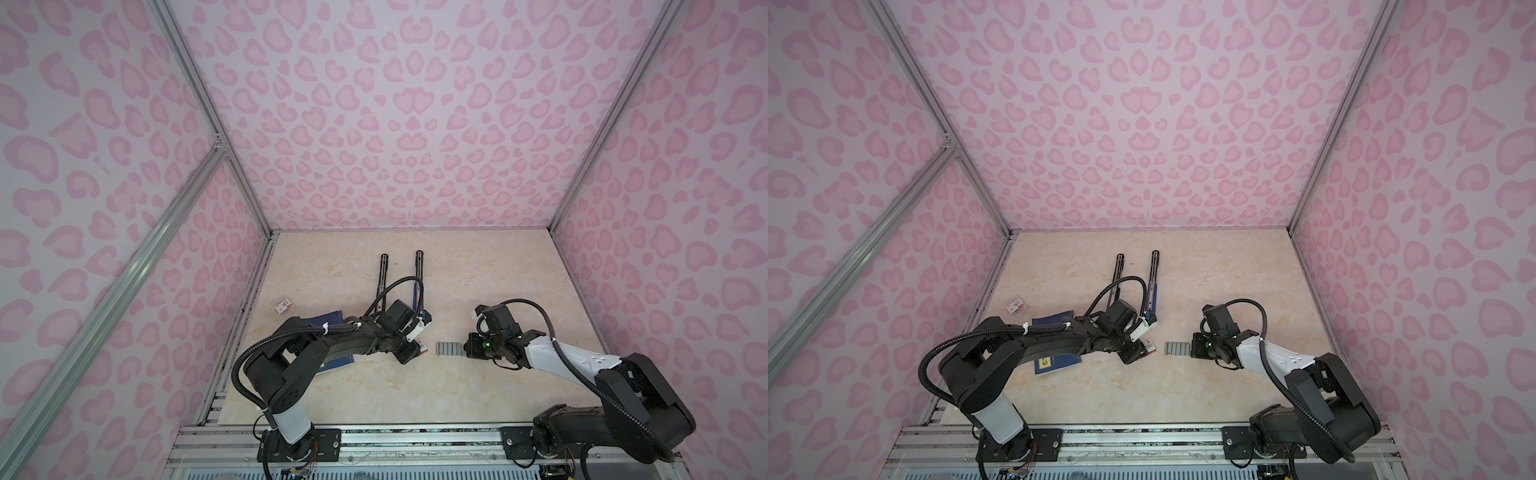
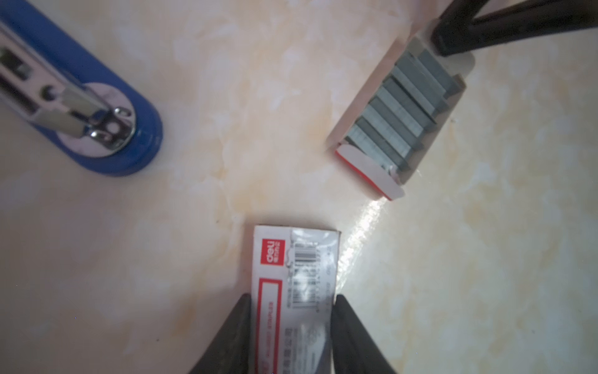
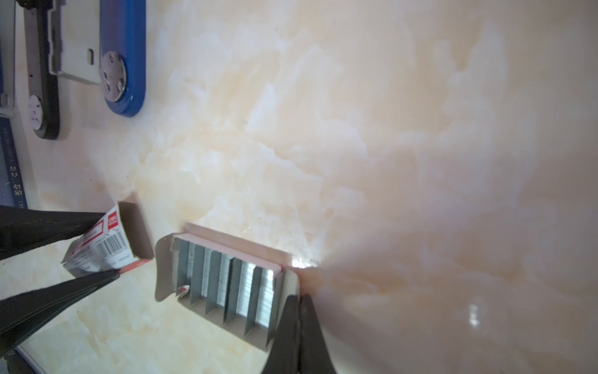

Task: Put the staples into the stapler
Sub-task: 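Lower the tray and the empty sleeve onto the table, opening both grippers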

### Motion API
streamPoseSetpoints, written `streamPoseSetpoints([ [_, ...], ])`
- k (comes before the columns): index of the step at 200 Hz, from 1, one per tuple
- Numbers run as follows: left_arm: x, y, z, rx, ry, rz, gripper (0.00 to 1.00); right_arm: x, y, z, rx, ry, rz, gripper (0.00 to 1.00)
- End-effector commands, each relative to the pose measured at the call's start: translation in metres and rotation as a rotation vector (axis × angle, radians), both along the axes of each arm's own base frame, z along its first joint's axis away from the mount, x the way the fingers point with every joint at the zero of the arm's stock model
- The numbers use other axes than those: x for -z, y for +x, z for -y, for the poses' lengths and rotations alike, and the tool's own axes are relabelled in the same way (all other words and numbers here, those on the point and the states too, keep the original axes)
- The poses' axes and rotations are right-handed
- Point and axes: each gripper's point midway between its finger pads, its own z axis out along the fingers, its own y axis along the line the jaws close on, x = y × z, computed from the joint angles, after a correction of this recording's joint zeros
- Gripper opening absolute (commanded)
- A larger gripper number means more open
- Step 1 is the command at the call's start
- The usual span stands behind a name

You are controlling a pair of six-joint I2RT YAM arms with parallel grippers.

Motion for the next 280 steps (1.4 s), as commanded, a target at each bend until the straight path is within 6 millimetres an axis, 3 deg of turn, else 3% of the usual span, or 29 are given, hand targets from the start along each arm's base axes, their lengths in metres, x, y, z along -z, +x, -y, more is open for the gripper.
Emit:
streamPoseSetpoints([
  [1, 0.010, 0.003, -0.029, -0.237, 0.087, -0.020, 0.43, -0.003, 0.002, -0.007, 0.003, 0.030, 0.013, 0.00],
  [57, 0.005, 0.009, -0.083, -0.603, 0.144, 0.057, 0.46, -0.006, 0.004, -0.032, 0.027, 0.083, 0.024, 0.00],
  [125, -0.010, 0.011, -0.114, -0.781, 0.153, 0.118, 0.56, -0.003, 0.000, -0.073, 0.096, 0.184, 0.021, 0.00],
  [167, -0.018, 0.010, -0.107, -0.826, 0.124, 0.071, 0.64, 0.006, -0.013, -0.102, 0.034, 0.214, -0.026, 0.00],
  [194, -0.030, 0.011, -0.102, -0.845, 0.073, 0.056, 0.65, 0.005, -0.017, -0.096, 0.044, 0.190, -0.020, 0.18],
  [223, -0.049, 0.010, -0.090, -0.826, -0.010, 0.035, 0.65, -0.007, -0.018, -0.085, 0.042, 0.149, 0.015, 0.25],
  [239, -0.059, 0.007, -0.078, -0.779, -0.054, 0.000, 0.62, -0.015, -0.019, -0.077, 0.036, 0.119, 0.039, 0.26],
  [280, -0.074, -0.010, -0.048, -0.649, -0.132, -0.133, 0.41, -0.046, -0.022, -0.056, -0.021, 0.080, 0.137, 0.21],
])
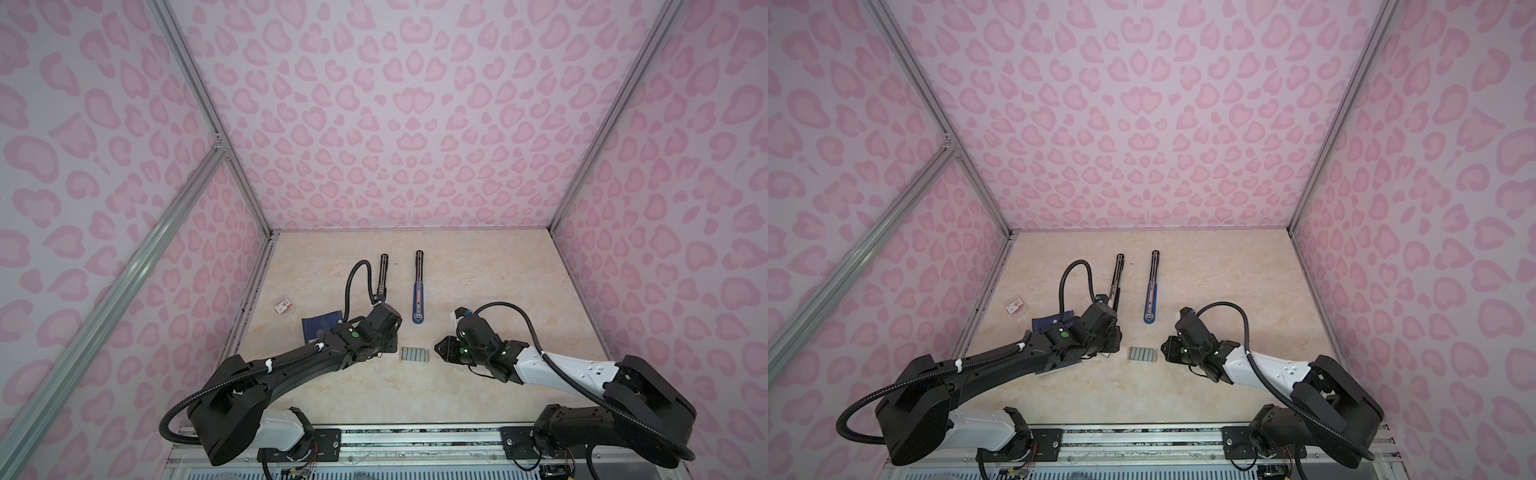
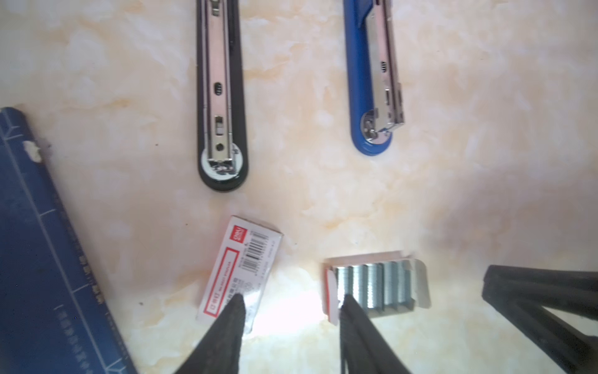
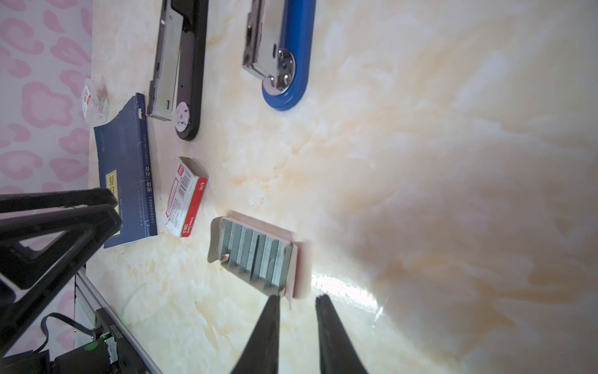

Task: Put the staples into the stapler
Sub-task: 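Lower the tray and the empty sleeve onto the table, opening both grippers, then move the left gripper down onto the staple tray while the right arm withdraws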

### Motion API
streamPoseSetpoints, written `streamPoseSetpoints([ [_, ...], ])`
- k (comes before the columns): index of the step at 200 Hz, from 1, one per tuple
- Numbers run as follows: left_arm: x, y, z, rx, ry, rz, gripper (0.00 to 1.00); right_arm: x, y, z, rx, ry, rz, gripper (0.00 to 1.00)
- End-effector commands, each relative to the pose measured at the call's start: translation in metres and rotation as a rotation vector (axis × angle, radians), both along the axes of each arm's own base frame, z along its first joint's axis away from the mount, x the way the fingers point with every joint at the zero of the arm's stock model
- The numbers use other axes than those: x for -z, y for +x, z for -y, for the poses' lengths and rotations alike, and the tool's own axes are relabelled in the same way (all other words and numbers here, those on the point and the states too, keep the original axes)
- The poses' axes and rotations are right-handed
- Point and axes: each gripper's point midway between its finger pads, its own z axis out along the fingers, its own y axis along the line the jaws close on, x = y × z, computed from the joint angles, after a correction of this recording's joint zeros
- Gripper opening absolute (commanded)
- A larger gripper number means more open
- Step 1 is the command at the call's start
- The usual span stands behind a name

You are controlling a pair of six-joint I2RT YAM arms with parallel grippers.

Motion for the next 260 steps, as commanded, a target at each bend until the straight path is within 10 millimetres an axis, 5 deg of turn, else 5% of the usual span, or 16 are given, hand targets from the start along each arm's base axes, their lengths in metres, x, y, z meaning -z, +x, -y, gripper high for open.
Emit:
streamPoseSetpoints([
  [1, -0.005, -0.017, 0.018, 0.094, -0.073, -0.088, 0.41, -0.003, -0.006, 0.020, -0.038, -0.084, 0.037, 0.21],
  [90, 0.011, -0.042, 0.077, 0.230, -0.110, -0.354, 0.22, -0.051, -0.029, 0.054, -0.070, -0.007, 0.273, 0.18],
  [126, 0.034, -0.043, 0.081, 0.209, -0.001, -0.442, 0.16, -0.053, -0.035, 0.059, -0.058, 0.023, 0.293, 0.19],
  [260, 0.052, -0.034, 0.098, 0.229, 0.053, -0.479, 0.20, -0.048, -0.044, 0.052, -0.115, 0.065, 0.302, 0.21],
])
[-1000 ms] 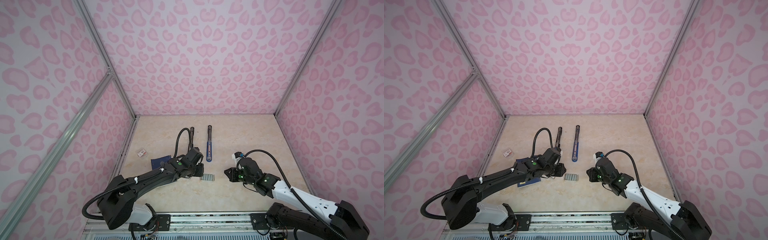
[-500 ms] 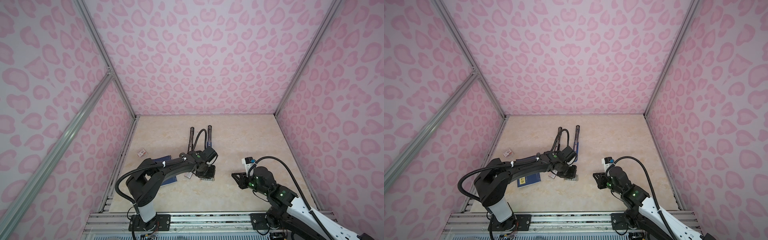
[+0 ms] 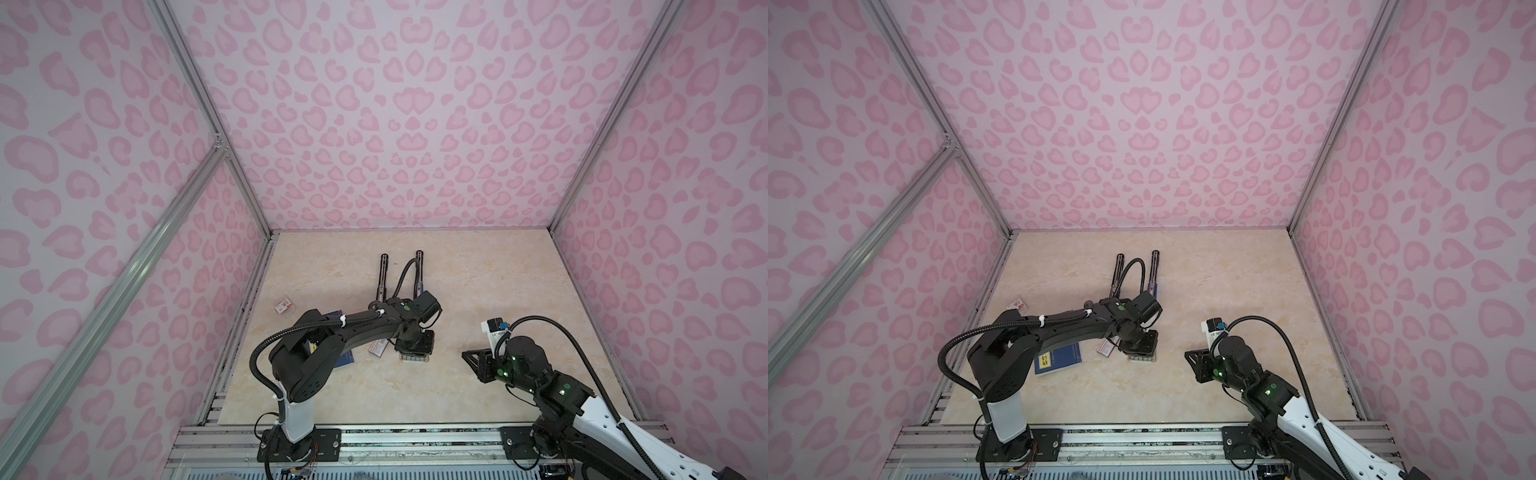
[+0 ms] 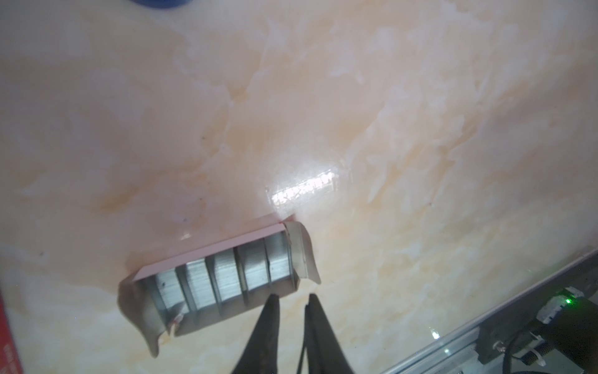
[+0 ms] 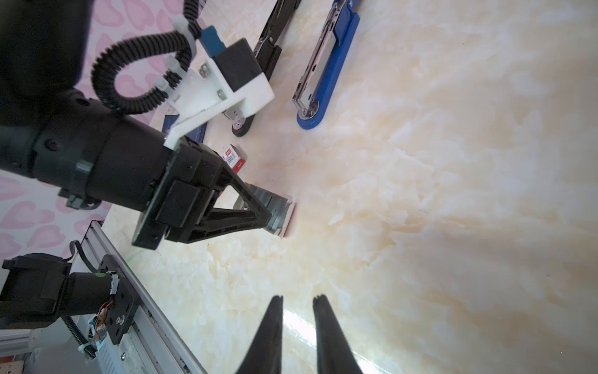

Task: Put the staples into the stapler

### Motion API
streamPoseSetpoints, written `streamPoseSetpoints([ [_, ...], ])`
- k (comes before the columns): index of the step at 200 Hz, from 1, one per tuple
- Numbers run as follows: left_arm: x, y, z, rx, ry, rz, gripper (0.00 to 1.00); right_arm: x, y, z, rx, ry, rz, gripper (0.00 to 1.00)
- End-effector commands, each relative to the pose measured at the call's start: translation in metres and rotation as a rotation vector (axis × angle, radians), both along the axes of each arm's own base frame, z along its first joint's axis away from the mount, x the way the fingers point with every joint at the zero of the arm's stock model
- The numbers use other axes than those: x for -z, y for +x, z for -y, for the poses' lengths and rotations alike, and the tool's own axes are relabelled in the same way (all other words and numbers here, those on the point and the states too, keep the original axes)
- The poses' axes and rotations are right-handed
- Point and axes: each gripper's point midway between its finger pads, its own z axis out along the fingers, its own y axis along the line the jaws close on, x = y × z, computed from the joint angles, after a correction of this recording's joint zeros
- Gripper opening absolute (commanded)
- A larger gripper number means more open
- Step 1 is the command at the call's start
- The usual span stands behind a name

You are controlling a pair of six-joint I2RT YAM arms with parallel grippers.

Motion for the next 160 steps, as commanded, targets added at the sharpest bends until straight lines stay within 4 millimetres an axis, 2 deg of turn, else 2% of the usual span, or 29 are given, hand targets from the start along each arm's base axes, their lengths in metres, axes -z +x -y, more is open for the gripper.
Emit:
streamPoseSetpoints([
  [1, 0.002, 0.000, 0.001, 0.010, 0.013, -0.009, 0.20, -0.002, 0.002, -0.002, -0.002, 0.015, 0.014, 0.21],
  [120, 0.017, 0.002, 0.006, 0.032, 0.047, -0.035, 0.18, 0.000, 0.000, 0.002, 0.020, 0.027, 0.016, 0.20],
  [150, 0.018, 0.002, 0.006, 0.035, 0.051, -0.041, 0.16, -0.002, 0.001, 0.003, 0.026, 0.028, 0.022, 0.20],
  [160, 0.018, 0.002, 0.006, 0.037, 0.050, -0.043, 0.12, -0.001, 0.001, 0.004, 0.028, 0.026, 0.022, 0.20],
])
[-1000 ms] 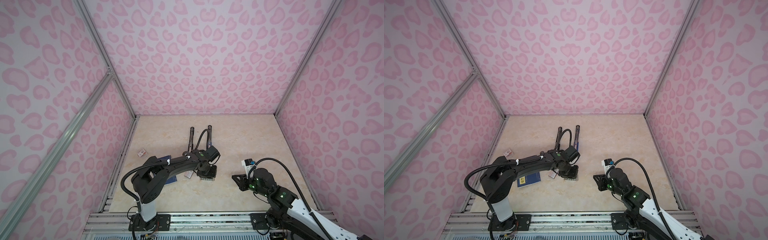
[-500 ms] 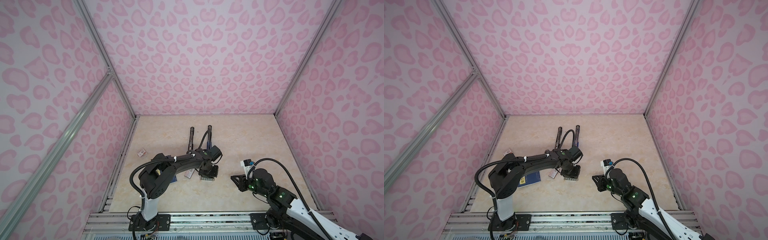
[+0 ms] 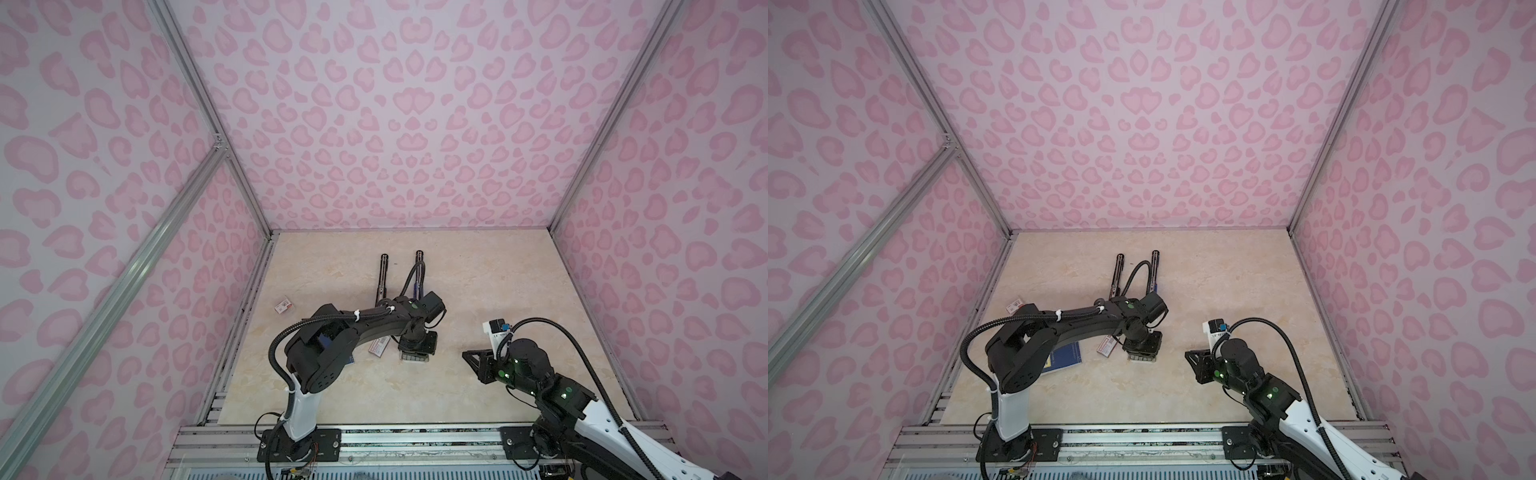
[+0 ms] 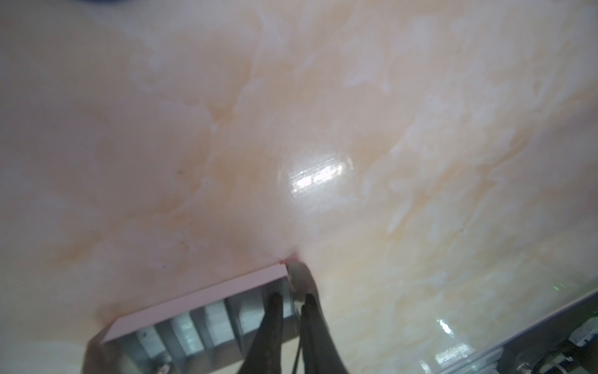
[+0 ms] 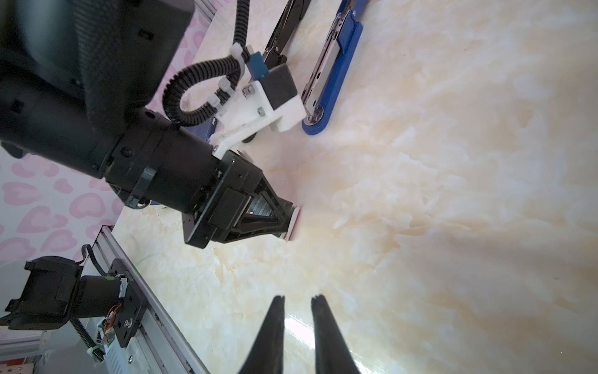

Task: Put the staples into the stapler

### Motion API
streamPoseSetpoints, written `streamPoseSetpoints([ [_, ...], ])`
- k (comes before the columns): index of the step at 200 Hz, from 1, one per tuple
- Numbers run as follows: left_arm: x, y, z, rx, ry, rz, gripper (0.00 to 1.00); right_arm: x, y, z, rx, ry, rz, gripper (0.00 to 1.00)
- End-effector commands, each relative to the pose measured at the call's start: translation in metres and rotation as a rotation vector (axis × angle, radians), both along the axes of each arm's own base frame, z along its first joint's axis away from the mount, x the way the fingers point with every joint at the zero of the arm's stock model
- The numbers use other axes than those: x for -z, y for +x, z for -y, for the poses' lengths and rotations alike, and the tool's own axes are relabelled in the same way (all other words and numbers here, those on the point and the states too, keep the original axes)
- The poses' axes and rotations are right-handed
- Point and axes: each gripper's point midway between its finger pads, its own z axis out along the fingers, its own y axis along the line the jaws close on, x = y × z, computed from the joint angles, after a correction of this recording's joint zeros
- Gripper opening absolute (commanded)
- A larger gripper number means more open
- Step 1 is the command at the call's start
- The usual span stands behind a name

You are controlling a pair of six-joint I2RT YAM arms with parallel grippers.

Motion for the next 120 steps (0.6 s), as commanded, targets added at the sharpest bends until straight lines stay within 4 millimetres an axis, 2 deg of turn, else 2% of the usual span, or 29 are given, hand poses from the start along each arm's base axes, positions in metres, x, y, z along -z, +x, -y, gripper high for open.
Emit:
streamPoseSetpoints([
  [1, 0.000, -0.001, 0.000, 0.015, 0.005, -0.009, 0.12, 0.001, 0.001, 0.002, 0.010, -0.005, 0.009, 0.20],
  [77, 0.002, -0.004, 0.000, 0.018, 0.011, -0.021, 0.03, 0.002, 0.001, 0.005, 0.022, -0.006, 0.013, 0.20],
  [120, -0.019, -0.002, -0.004, 0.023, -0.004, 0.024, 0.03, 0.001, 0.001, 0.007, 0.033, -0.002, 0.021, 0.20],
])
